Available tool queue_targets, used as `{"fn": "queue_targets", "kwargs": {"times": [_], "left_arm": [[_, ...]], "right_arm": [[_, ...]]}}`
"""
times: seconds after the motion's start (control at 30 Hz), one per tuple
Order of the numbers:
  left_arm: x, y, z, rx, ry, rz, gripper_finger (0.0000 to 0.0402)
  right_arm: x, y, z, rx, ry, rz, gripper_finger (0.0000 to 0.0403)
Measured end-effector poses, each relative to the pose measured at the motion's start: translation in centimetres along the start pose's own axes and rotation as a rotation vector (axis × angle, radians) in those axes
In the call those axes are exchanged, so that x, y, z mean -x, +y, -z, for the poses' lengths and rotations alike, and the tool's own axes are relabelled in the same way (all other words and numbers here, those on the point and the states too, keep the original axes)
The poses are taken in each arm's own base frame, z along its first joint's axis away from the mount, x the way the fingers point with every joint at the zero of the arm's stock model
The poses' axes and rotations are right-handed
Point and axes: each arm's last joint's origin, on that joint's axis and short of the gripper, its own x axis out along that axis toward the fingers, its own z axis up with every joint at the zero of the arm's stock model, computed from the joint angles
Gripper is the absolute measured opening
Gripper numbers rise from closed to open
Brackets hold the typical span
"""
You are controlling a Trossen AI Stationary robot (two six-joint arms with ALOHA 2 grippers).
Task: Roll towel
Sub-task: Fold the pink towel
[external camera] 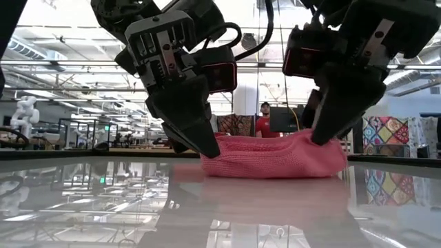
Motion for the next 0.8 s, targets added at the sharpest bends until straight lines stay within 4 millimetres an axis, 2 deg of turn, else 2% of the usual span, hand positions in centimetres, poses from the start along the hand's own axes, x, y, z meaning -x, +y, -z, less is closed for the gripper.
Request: {"fn": "queue_targets", "kwargs": {"times": [0.2,0.43,0.63,0.8], "left_arm": [[0.0,0.1,0.3,0.014,0.028,-0.012,0.0001],[-0.9,0.8,0.7,0.047,0.054,-0.007,0.0001],[-1.4,1.0,0.4,0.066,0.019,0.024,0.0001],[-1.2,1.5,0.1,0.087,0.001,0.038,0.0001]], "right_arm": [[-0.3,-1.6,2.3,-0.143,-0.117,-0.091,0.0],[0.8,-2.8,4.0,-0.243,-0.368,-0.211,0.0],[0.9,-3.1,4.5,-0.278,-0.37,-0.216,0.0008],[0.9,-3.2,4.5,-0.302,-0.363,-0.216,0.0044]]}}
